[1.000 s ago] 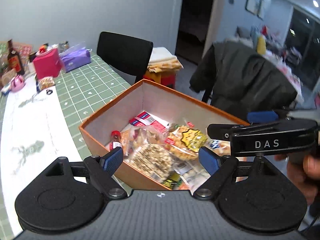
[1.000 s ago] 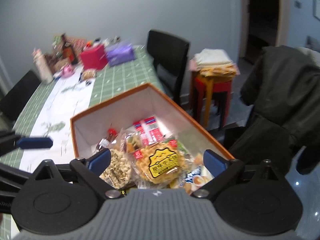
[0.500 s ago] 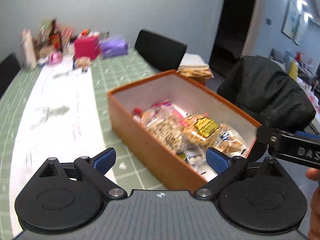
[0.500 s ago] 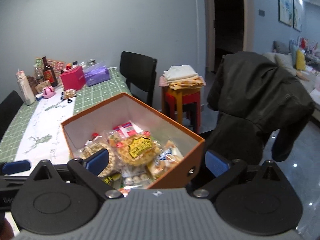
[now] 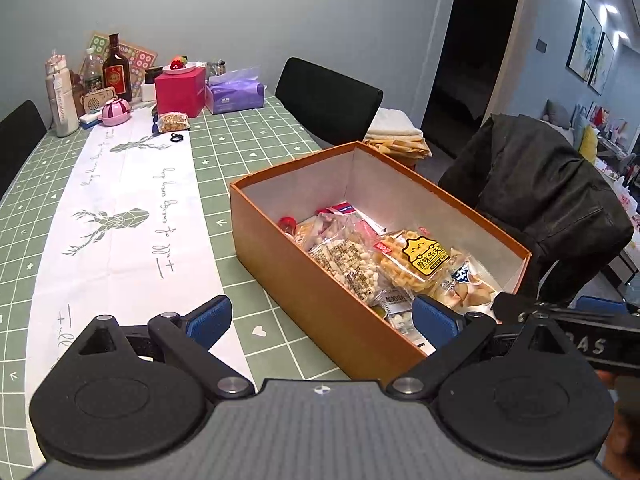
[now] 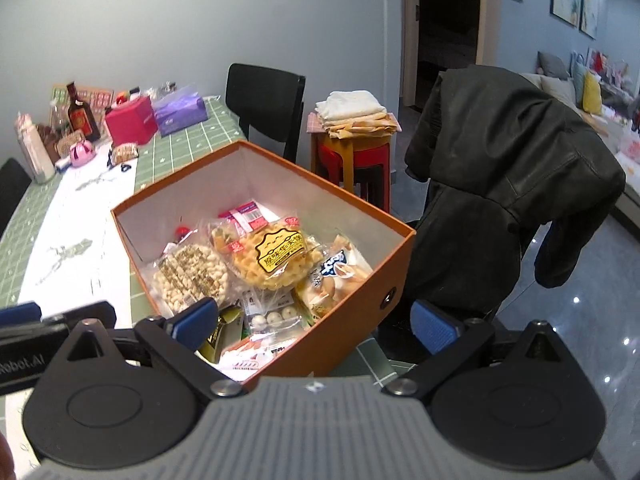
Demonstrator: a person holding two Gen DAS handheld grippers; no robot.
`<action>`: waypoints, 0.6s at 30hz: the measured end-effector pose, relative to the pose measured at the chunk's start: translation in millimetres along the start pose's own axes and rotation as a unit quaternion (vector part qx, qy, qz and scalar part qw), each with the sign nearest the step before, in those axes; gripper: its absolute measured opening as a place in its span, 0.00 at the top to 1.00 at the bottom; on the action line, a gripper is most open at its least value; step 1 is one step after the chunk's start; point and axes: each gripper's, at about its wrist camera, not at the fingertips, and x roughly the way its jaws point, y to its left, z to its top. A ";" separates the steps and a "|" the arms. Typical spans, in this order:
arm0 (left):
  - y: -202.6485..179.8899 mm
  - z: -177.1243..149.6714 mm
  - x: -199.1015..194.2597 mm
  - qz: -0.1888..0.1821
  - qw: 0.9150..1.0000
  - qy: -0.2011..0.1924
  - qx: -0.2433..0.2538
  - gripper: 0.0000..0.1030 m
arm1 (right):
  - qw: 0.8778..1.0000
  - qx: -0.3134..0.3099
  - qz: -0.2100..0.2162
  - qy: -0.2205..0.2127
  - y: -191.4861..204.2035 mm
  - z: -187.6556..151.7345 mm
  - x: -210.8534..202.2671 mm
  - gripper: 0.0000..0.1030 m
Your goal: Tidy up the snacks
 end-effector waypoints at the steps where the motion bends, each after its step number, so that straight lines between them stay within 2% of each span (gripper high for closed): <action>1: -1.2 -0.1 0.3 -0.001 1.000 0.000 0.002 0.00 | 1.000 -0.002 -0.003 0.001 1.1 -0.3 0.4 0.03; 18: -6.4 -0.9 3.3 -0.004 1.000 0.005 0.004 0.00 | 1.000 0.000 -0.010 0.012 -0.6 0.9 5.8 0.03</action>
